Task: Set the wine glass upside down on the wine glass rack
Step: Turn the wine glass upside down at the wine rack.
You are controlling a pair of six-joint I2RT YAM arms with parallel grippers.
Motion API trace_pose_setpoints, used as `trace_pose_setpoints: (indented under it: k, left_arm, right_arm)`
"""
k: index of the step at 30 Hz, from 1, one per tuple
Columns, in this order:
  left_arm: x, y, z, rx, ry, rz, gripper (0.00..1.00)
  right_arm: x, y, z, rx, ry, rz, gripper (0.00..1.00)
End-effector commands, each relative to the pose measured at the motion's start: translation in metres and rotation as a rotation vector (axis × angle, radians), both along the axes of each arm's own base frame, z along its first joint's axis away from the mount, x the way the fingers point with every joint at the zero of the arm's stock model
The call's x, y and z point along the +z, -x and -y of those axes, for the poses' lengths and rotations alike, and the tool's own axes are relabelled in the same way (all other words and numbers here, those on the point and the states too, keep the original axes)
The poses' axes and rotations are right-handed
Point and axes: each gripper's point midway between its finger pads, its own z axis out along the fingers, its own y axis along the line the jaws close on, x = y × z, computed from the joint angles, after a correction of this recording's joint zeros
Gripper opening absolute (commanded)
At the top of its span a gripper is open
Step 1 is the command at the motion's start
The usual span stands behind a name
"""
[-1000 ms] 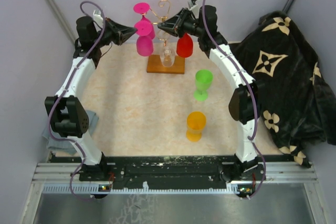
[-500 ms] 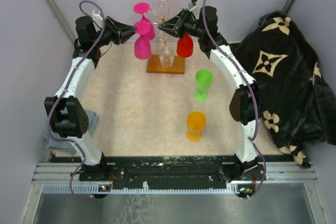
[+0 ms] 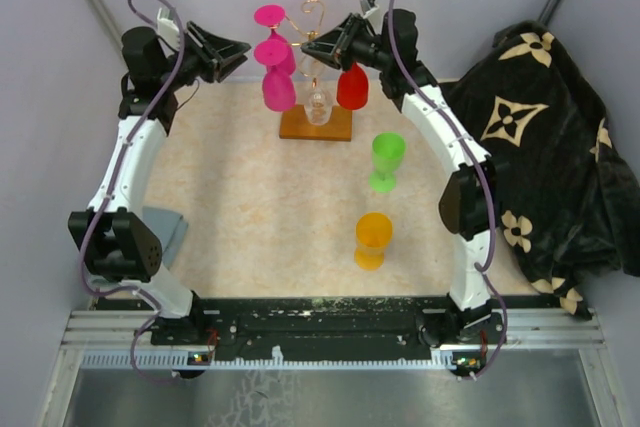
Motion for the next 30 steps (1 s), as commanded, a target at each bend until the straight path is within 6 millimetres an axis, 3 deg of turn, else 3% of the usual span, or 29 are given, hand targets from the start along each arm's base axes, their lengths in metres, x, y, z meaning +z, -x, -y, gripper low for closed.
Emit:
trace_pose_setpoints:
  k: [1, 7, 10, 16, 20, 26, 30]
  left_arm:
    - [0.012, 0.010, -0.018, 0.061, -0.076, 0.060, 0.50]
    - [0.005, 0.012, -0.039, 0.140, -0.231, 0.111, 0.49]
    - [-0.009, 0.015, -0.045, 0.164, -0.294, 0.131, 0.49]
    - [-0.076, 0.030, -0.053, 0.182, -0.399, 0.094, 0.49]
    - [-0.094, 0.041, -0.057, 0.205, -0.444, 0.109, 0.50]
    - [-0.107, 0.049, -0.062, 0.216, -0.479, 0.089, 0.50]
    - [-0.115, 0.050, -0.060, 0.209, -0.469, 0.067, 0.51]
  right_arm:
    - [0.063, 0.025, 0.015, -0.009, -0.031, 0.168, 0.11]
    - [0.077, 0.029, 0.031, -0.058, 0.017, 0.236, 0.12]
    - [0.081, 0.028, 0.044, -0.094, 0.046, 0.261, 0.12]
    - [0.082, 0.026, 0.083, -0.205, 0.133, 0.317, 0.12]
    - [0.072, 0.023, 0.111, -0.289, 0.205, 0.323, 0.14]
    - [0.040, 0.016, 0.155, -0.369, 0.252, 0.260, 0.15]
    - [0.030, 0.015, 0.169, -0.385, 0.260, 0.251, 0.16]
